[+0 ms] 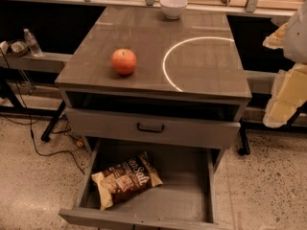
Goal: Pick brown chip bag from middle drawer and place on counter
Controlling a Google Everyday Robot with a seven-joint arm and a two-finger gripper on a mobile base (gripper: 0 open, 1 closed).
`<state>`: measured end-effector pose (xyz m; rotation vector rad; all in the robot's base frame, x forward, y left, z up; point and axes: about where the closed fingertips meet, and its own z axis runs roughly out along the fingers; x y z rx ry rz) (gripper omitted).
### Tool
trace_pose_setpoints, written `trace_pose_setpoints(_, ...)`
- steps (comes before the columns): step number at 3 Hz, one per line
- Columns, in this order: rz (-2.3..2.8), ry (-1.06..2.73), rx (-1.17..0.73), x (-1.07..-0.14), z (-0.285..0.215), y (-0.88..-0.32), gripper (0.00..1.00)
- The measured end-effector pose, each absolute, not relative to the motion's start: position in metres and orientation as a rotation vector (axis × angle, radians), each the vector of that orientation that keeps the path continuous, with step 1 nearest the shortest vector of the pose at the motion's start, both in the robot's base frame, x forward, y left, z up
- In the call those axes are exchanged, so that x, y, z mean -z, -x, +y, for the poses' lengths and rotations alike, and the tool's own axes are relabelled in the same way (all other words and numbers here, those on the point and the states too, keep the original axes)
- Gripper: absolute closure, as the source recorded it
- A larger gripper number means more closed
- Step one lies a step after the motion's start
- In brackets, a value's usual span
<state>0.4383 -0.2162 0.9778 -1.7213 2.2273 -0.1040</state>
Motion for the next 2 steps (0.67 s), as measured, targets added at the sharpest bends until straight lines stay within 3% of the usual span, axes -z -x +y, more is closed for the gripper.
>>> trace_pose_setpoints(2, 2.193, 1.789, 0.042, -0.932, -0.207, -0.426, 0.0)
